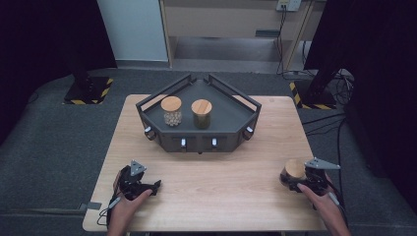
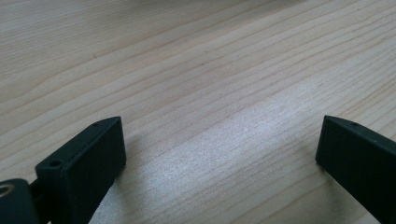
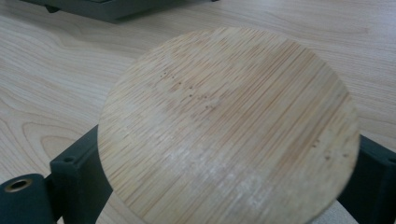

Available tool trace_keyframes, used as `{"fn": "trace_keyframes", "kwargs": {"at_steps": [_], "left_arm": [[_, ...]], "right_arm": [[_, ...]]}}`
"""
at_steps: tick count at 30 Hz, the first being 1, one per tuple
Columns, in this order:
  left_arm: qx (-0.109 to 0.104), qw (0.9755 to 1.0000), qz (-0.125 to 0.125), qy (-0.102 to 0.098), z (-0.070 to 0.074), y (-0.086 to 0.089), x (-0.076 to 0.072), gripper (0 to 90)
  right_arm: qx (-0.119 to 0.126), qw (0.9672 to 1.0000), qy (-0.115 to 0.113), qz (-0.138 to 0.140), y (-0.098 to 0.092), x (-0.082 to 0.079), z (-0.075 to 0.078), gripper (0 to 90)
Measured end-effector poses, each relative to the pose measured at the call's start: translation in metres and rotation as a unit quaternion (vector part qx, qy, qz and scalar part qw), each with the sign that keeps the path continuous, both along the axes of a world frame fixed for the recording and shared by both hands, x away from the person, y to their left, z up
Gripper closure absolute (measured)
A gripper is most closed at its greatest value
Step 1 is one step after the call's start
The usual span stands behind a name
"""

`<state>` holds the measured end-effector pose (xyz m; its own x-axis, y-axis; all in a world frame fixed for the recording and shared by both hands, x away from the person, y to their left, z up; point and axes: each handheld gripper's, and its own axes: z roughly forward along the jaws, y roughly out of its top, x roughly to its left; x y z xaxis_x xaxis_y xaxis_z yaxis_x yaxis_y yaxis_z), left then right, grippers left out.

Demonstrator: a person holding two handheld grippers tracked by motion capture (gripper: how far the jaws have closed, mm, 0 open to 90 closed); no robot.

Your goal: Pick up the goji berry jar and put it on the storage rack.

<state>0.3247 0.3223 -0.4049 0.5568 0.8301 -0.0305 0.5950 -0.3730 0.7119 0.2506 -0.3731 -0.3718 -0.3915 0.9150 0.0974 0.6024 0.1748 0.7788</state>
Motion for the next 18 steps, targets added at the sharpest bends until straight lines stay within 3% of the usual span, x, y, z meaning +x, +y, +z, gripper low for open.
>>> {"fn": "trace_keyframes", "kwargs": {"at_steps": [18], "left_arm": [[0.000,1.0000,0.000,0.000,0.0000,0.0000,0.0000,0.1]], "right_arm": [[-0.016,0.9998,-0.006,-0.003,0.0056,-0.0031,-0.0014,23.7]]}}
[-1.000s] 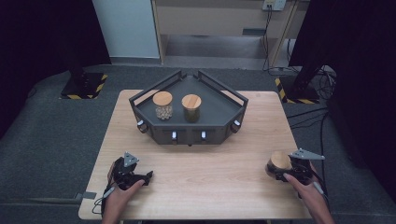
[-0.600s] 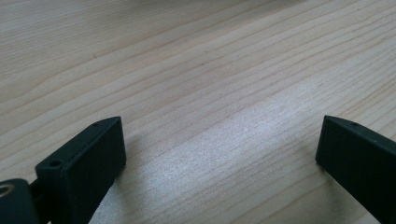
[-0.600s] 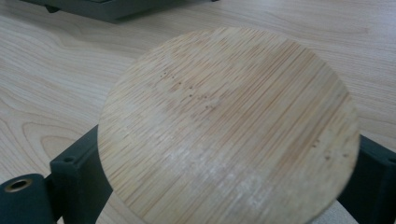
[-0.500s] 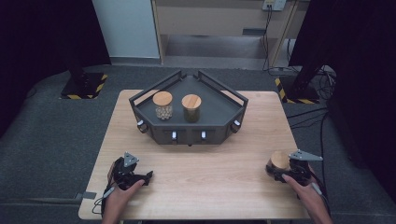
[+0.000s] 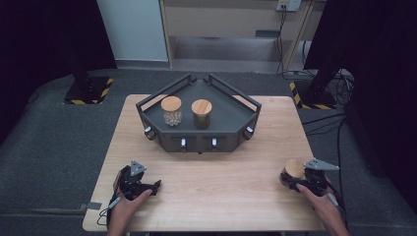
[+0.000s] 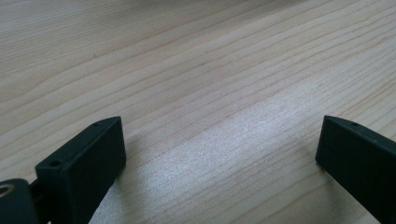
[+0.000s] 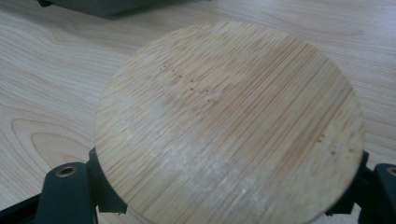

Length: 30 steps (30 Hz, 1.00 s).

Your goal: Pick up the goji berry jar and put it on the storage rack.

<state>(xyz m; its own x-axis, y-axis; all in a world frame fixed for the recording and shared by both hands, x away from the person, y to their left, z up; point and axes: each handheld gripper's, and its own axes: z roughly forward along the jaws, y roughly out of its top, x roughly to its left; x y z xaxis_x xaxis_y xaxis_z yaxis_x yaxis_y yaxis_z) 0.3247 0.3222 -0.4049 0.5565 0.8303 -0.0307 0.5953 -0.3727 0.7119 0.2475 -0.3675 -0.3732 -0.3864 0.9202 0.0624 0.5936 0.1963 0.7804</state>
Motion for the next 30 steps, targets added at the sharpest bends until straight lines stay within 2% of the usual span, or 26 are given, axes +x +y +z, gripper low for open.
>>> {"fn": "trace_keyframes", "kwargs": {"at_steps": [11,19,30], "left_arm": [[0.000,1.0000,0.000,0.000,0.000,0.000,0.000,0.1],[0.000,1.0000,0.000,0.000,0.000,0.000,0.000,0.1],[0.000,1.0000,0.000,0.000,0.000,0.000,0.000,0.1]], "right_arm": [[-0.020,0.9998,-0.009,-0.004,0.007,-0.004,0.001,25.7],[-0.014,0.9998,-0.011,-0.006,0.006,-0.005,0.002,26.2],[-0.013,0.9997,-0.015,0.017,0.014,-0.001,0.018,26.2]]}}
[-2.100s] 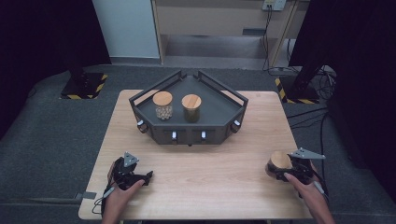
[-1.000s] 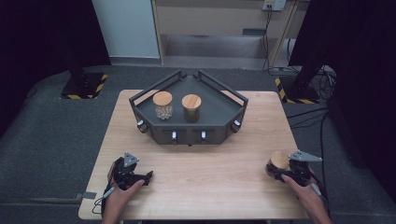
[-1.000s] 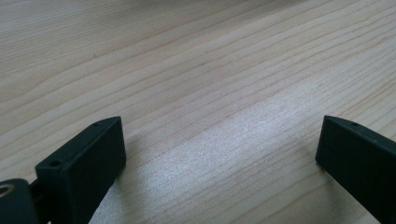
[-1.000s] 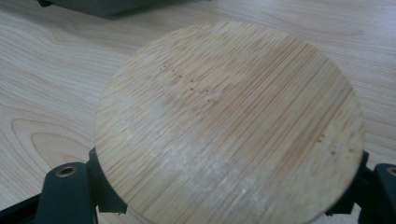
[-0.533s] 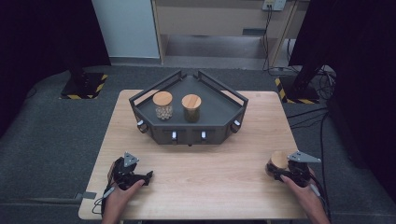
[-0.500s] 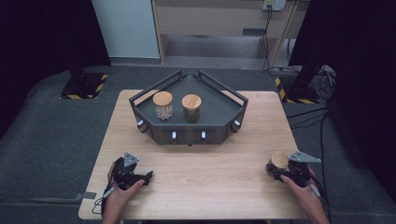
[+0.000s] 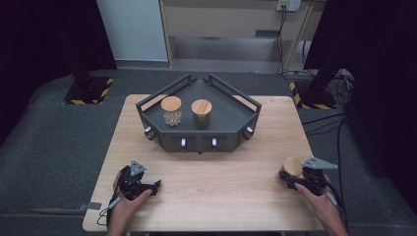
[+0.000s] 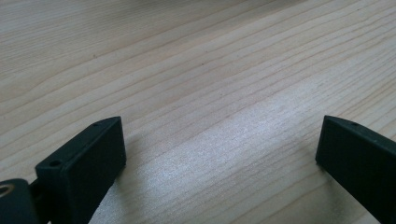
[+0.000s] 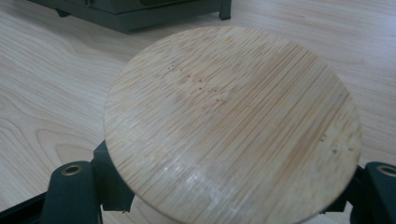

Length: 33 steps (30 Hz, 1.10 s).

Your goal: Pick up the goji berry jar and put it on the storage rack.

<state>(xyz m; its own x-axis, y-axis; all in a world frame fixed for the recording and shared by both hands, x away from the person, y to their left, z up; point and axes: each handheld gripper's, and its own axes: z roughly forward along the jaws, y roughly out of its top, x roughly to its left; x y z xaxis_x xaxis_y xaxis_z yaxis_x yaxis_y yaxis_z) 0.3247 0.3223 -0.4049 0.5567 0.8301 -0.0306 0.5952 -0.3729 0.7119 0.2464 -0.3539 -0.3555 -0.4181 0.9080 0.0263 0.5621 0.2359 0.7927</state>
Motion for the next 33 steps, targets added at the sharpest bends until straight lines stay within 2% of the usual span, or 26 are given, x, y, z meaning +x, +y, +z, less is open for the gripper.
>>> {"fn": "trace_keyframes", "kwargs": {"at_steps": [15,33], "left_arm": [[0.000,1.0000,0.000,0.000,0.000,0.000,0.000,0.1],[-0.001,1.0000,0.000,0.000,0.000,0.000,0.000,0.1]], "right_arm": [[-0.010,0.9997,-0.003,0.022,0.015,0.011,0.020,26.3],[-0.018,0.9987,-0.005,0.047,0.038,0.034,0.049,26.3]]}}
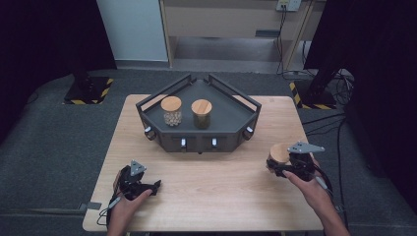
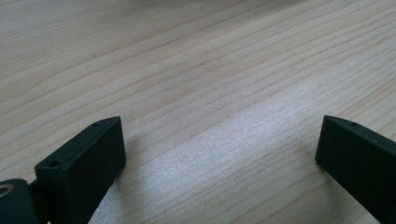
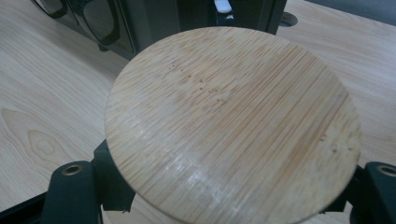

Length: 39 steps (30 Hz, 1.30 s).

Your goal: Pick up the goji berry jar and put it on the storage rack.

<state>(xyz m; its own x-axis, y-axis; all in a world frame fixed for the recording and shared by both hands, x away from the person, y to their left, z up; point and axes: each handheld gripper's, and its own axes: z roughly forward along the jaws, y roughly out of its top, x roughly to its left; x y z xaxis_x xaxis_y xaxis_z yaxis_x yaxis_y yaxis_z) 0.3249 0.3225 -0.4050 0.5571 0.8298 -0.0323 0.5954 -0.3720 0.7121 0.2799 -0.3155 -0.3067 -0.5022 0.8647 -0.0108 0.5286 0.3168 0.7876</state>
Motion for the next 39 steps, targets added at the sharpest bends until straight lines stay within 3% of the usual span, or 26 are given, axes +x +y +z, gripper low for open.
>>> {"fn": "trace_keyframes", "kwargs": {"at_steps": [39], "left_arm": [[-0.001,1.0000,-0.001,0.001,0.000,0.000,0.000,0.0]], "right_arm": [[-0.011,0.9990,-0.001,0.043,0.040,0.048,0.063,26.4]]}}
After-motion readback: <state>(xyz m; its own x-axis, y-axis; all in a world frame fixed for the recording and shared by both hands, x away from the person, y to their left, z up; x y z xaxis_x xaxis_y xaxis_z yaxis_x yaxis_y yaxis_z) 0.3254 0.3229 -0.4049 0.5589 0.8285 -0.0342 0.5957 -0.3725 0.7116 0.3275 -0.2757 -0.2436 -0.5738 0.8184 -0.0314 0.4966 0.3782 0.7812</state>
